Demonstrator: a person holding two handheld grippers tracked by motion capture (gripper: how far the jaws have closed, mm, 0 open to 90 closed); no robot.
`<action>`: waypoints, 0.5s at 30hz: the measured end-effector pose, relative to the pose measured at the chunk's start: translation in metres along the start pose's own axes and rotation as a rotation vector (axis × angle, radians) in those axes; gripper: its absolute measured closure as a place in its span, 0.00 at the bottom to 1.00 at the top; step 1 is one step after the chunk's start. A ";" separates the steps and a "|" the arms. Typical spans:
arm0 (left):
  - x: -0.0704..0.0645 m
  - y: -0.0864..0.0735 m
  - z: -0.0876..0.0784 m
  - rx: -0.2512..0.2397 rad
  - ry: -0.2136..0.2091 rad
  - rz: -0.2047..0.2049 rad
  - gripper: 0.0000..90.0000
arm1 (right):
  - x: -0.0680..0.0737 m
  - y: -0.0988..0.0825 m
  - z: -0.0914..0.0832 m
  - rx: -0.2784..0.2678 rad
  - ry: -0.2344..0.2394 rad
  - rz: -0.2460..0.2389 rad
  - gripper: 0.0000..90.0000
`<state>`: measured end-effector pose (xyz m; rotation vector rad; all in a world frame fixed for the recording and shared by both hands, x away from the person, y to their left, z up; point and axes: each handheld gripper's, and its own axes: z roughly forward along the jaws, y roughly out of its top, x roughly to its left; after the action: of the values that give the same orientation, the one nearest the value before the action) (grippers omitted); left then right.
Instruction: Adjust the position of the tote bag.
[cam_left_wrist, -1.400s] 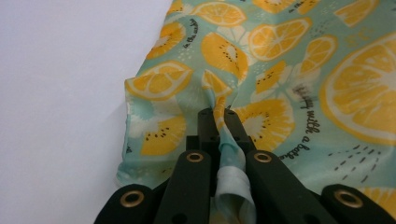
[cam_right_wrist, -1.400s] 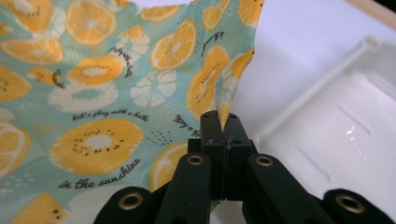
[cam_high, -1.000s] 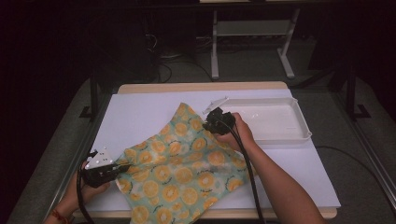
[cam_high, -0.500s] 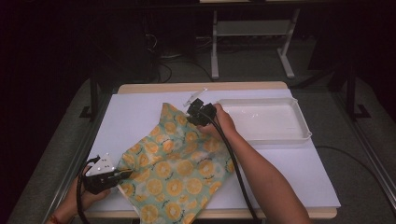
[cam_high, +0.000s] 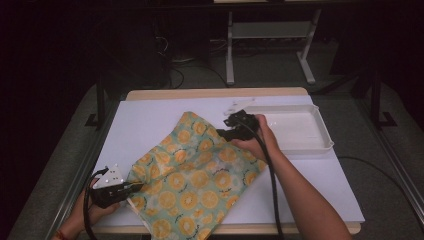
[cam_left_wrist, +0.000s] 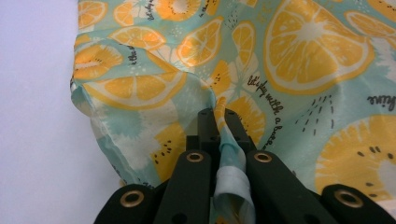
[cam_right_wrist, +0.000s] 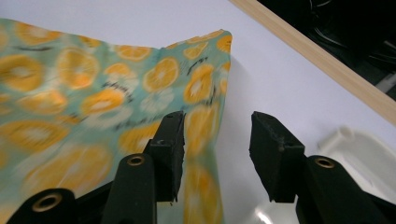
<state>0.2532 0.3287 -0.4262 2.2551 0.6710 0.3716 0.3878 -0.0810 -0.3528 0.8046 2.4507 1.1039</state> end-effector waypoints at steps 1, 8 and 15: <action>-0.001 0.001 0.000 0.000 0.000 0.004 1.00 | 0.000 -0.007 -0.011 -0.004 -0.010 -0.001 0.56; -0.001 -0.002 -0.001 -0.009 0.003 -0.005 1.00 | 0.005 -0.061 -0.054 0.039 -0.006 -0.007 0.47; -0.001 -0.004 0.001 -0.016 0.000 -0.016 1.00 | 0.012 -0.118 -0.065 0.097 0.060 0.070 0.37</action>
<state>0.2515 0.3304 -0.4299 2.2334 0.6835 0.3677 0.3034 -0.1747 -0.4021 0.9056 2.5605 1.0553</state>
